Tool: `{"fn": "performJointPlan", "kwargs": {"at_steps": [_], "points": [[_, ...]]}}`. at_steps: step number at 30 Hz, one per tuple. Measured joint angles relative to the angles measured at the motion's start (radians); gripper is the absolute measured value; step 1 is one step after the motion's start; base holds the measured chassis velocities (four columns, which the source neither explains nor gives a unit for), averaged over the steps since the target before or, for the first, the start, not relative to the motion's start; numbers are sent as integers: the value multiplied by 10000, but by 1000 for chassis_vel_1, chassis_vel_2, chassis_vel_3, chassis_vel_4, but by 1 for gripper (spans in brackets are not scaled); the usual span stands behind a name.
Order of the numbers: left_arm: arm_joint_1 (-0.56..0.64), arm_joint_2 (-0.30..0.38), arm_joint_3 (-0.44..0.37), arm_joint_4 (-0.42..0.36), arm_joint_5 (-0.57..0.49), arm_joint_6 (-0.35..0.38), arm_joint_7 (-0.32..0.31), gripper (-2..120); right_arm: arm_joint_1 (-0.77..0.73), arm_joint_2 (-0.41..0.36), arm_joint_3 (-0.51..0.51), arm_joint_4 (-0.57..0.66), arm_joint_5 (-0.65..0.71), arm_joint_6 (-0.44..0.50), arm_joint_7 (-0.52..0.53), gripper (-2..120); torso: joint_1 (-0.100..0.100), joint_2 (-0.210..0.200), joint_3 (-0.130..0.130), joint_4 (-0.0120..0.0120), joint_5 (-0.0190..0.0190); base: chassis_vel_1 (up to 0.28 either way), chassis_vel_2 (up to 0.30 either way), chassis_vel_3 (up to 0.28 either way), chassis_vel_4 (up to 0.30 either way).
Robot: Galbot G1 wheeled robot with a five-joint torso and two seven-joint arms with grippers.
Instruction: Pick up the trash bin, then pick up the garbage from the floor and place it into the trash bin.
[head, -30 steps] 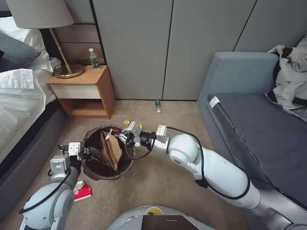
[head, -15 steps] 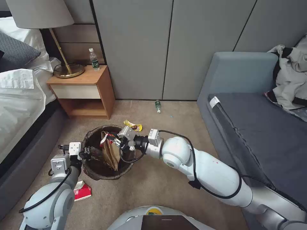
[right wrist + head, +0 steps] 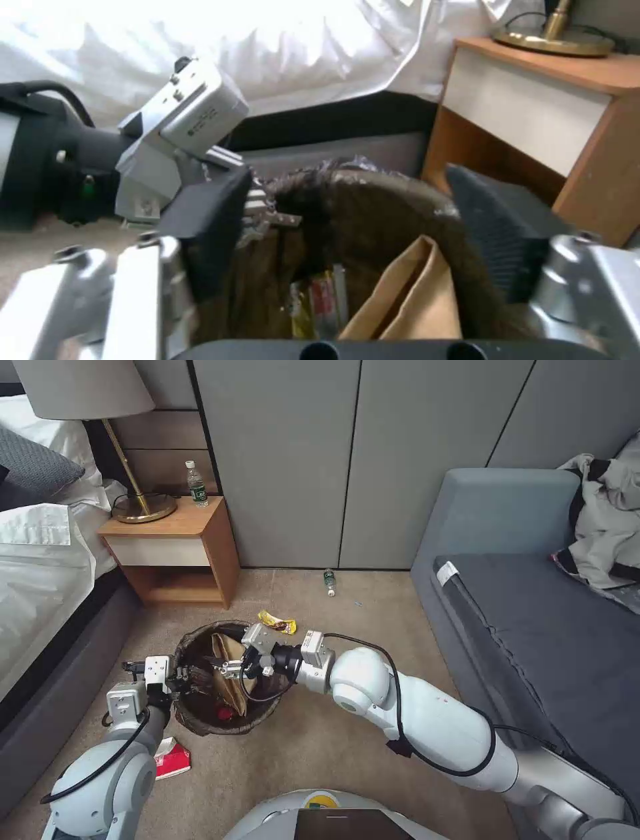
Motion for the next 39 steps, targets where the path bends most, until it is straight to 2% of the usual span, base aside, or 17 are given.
{"fn": "performJointPlan", "kwargs": {"at_steps": [2, 6, 8, 12, 16, 17, 22, 23, 26, 28, 31, 32, 39], "points": [[0, 1, 3, 0, 0, 0, 0, 3, -8, 1, 0, 0, 0, 0, 3, 78, 0, 0, 0, 0, 0, 0, 0, 0, 0], [15, 6, 10, -3, 0, -6, -4, 3, -96, 10, 111, 38, 0, 5, 39, 96, 0, 0, 0, 0, 0, 0, 0, 0, 0], [22, 2, 11, -6, -1, -14, -6, 3, -158, 41, 232, 72, -1, 7, 89, 99, 0, 0, 0, 0, 0, 0, 0, 0, 0], [41, -17, 11, -6, -1, -47, -28, 3, -461, 163, 750, 161, -15, 25, 274, 100, 0, 0, 0, 4, 0, 0, 0, 0, 0], [94, -47, 8, 9, -4, -111, -44, 3, -1472, 294, 2010, 221, -310, 123, 432, 100, 0, 0, 0, 2, 1, 0, 0, 0, 0], [94, -47, 8, 9, -4, -111, -44, 3, -1472, 294, 2010, 221, -310, 123, 432, 100, 0, 0, 0, 2, 1, 0, 0, 0, 0], [106, -26, -43, -4, -34, -147, -47, 3, -2969, 68, 3747, 505, -757, 280, 639, 100, 0, 0, 0, -3, 2, 0, 0, 0, 0], [106, -26, -43, -4, -34, -147, -47, 3, -2969, 68, 3747, 505, -757, 280, 639, 100, 0, 0, 0, -3, 2, 0, 0, 0, 0], [103, -20, -82, -8, -56, -152, -48, 3, -3811, 77, 4956, 708, -951, 496, 700, 100, 0, 0, -1, 1, 1, 0, 0, 0, 0], [102, -20, -93, -8, -60, -152, -48, 3, -3970, 80, 5153, 749, -975, 533, 713, 100, 0, 0, 0, 0, 2, 0, 0, 0, 0], [102, -28, -122, -8, -66, -154, -49, 3, -4660, 134, 5990, 945, -1121, 773, 726, 100, 0, 0, -1, 2, 1, 0, 0, 0, 0], [112, -43, -133, -8, -66, -162, -48, 3, -5341, 240, 6578, 1081, -1388, 999, 767, 100, 0, 0, -1, 0, 1, 0, 0, 0, 0], [174, -75, -185, 11, -68, -197, -35, 3, -7124, 890, 7314, 1204, -2657, 1907, 1654, 100, 0, 0, -1, -1, 2, 0, 0, 0, 0]]}}
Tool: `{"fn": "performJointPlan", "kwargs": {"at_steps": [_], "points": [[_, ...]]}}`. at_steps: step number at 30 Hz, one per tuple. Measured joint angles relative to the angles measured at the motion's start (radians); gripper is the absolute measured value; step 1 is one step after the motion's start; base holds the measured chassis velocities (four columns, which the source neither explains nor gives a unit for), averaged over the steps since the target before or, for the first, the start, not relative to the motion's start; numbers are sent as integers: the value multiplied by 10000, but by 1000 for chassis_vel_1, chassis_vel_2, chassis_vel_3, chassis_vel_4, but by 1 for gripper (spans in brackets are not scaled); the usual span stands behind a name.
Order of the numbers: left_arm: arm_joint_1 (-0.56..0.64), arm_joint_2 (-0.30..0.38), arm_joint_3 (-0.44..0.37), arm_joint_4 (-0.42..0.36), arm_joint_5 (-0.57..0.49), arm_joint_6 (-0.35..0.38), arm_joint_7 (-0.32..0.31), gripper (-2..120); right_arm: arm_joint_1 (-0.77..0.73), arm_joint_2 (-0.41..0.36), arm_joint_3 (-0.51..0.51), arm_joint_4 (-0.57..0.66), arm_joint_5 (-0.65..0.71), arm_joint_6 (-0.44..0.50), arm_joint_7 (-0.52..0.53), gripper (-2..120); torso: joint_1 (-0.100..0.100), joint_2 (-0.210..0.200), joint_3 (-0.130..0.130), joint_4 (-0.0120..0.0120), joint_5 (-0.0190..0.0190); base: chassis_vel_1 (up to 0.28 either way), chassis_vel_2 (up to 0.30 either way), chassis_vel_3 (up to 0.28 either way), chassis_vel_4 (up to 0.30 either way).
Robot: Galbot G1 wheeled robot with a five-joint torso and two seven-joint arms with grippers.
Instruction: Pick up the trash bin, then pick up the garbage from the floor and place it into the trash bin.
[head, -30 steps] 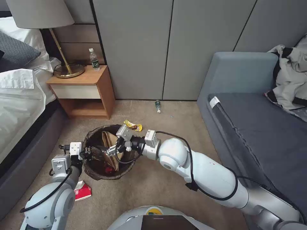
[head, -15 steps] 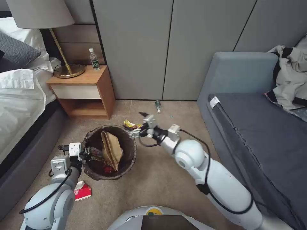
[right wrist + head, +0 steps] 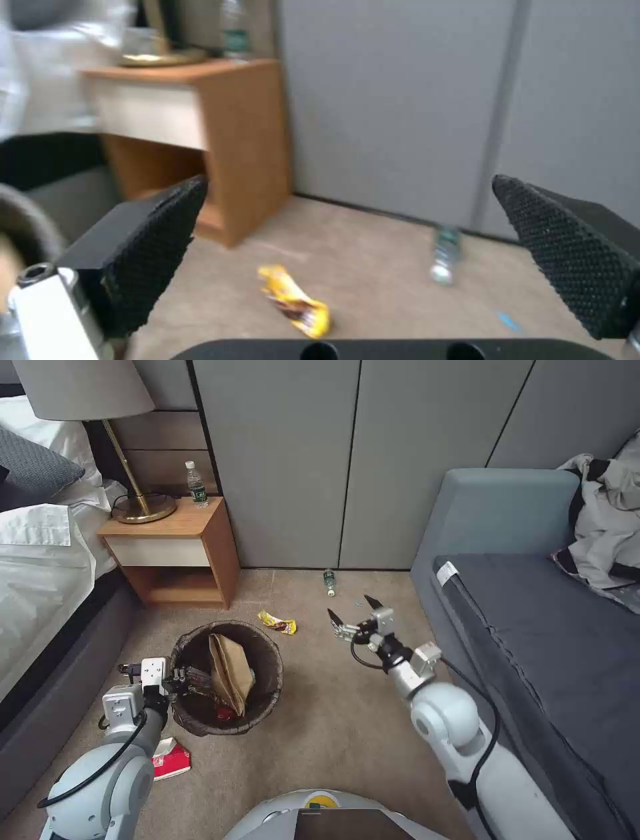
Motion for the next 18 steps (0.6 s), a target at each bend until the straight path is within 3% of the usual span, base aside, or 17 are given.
{"fn": "performJointPlan", "kwargs": {"at_steps": [8, 18], "points": [[27, -43, -78, 16, -7, -18, 12, 3, -1649, 1370, 727, -109, -1974, 1049, 588, 100, 0, 0, 0, 1, -2, 0, 0, 0, 0], [-5, -55, -48, 23, -15, -18, 45, 3, -2125, 1945, 1022, -196, -2316, 1183, 1033, 100, 0, 0, 1, 2, -3, 0, 0, 0, 0]]}}
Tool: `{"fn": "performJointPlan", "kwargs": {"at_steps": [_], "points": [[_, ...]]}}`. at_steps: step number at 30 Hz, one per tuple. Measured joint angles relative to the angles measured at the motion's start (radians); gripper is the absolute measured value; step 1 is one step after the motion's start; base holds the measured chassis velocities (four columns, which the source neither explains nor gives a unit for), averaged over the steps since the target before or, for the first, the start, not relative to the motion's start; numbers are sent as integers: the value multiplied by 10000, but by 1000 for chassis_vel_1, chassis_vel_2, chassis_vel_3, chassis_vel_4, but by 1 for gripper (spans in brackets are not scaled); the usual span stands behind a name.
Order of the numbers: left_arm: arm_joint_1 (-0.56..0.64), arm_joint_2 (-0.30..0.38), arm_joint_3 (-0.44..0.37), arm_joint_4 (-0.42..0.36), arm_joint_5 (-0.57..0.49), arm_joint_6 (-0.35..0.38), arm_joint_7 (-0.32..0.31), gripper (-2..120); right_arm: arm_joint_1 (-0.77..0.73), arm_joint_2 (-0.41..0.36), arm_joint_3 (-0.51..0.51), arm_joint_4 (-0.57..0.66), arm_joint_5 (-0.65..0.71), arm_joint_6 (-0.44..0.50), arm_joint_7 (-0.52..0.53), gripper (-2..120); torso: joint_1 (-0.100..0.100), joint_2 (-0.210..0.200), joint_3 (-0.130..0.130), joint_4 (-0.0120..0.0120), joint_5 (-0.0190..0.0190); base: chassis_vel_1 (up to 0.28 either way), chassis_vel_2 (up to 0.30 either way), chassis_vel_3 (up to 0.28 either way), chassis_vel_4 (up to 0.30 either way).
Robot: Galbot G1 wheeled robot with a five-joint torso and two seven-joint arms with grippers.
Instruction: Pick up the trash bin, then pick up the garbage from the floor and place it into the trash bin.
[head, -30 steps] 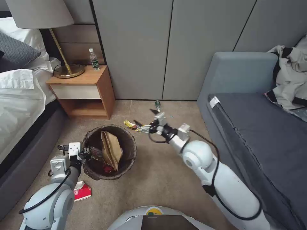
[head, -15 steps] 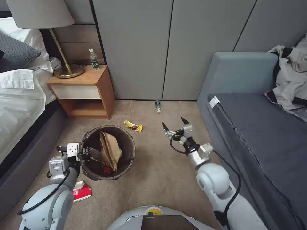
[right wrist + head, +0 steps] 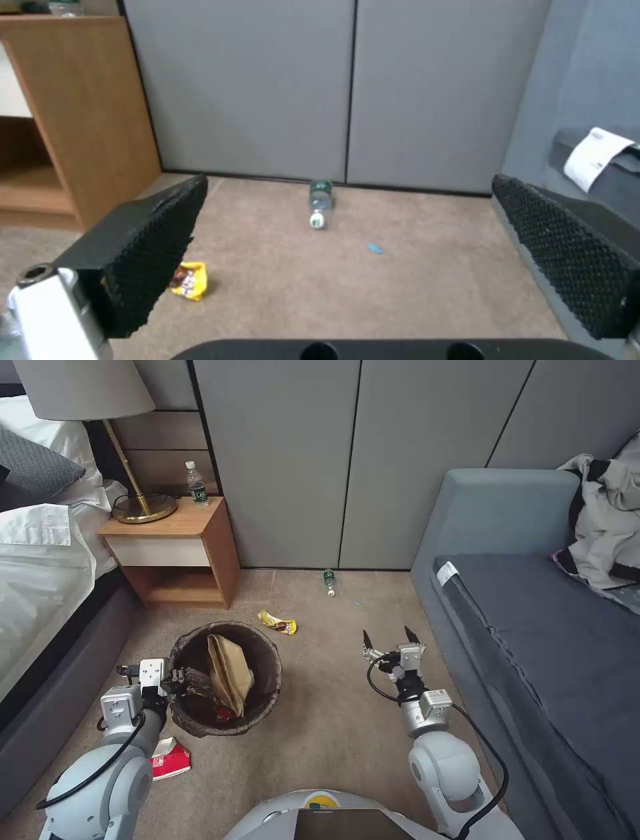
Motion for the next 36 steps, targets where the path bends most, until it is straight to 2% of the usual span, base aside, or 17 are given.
{"fn": "performJointPlan", "kwargs": {"at_steps": [36], "points": [[27, -55, 84, -5, 56, -28, 113, 3, 87, -48, 103, -71, 183, -200, 177, 100, 0, 0, 0, 0, 1, 0, 0, 0, 0]]}}
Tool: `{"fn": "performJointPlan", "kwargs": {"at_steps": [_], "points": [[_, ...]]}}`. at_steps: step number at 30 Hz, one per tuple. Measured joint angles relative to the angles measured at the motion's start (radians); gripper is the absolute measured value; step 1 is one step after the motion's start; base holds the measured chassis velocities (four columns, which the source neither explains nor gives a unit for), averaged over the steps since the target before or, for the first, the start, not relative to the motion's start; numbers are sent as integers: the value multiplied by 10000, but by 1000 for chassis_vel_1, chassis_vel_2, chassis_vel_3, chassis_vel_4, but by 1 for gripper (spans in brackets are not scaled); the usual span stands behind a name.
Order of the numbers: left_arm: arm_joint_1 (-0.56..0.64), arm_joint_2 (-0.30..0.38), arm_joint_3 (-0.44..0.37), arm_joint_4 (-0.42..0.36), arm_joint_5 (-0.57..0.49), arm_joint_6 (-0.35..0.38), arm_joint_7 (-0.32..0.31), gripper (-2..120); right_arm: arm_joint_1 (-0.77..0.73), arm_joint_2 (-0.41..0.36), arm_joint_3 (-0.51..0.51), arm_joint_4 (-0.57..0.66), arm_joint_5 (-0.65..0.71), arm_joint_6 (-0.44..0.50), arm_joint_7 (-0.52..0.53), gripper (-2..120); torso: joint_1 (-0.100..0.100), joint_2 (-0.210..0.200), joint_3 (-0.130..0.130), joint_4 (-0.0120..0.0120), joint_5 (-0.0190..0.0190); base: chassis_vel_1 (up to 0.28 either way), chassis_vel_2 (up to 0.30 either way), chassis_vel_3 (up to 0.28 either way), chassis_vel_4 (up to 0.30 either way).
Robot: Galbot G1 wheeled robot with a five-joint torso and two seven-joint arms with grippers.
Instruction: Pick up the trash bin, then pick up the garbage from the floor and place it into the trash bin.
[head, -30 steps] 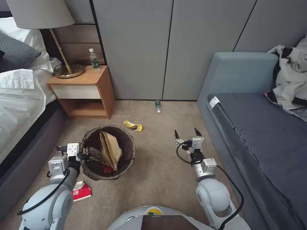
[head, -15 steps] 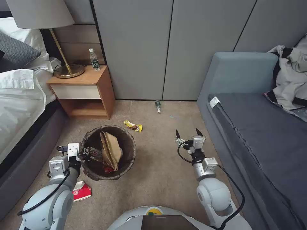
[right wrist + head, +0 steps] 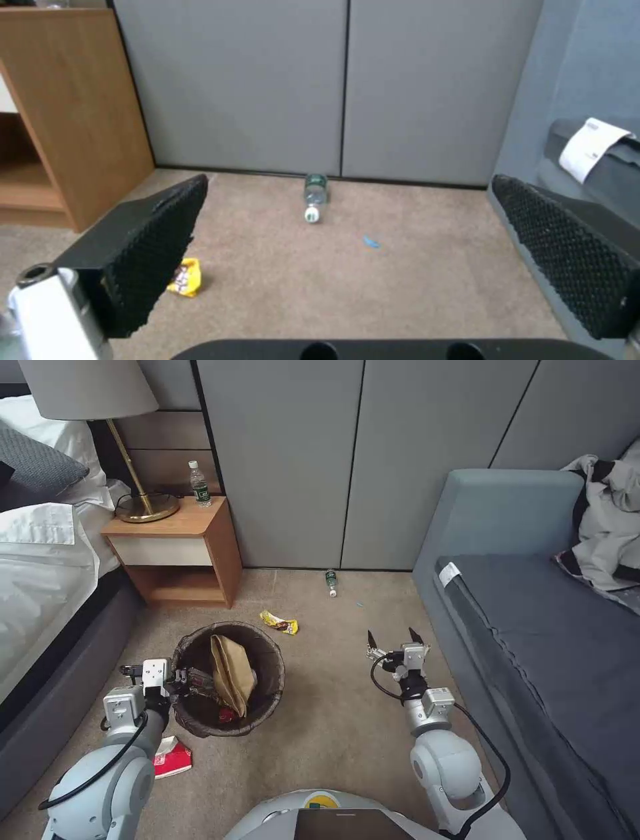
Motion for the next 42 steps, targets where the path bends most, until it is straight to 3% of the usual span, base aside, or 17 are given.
{"fn": "performJointPlan", "kwargs": {"at_steps": [42], "points": [[-77, 28, -32, 83, 16, -104, 61, 3, -3, 31, 1, -49, 133, -68, 23, 100, 0, 0, 0, -1, 0, 3, 2, 1, 1]]}}
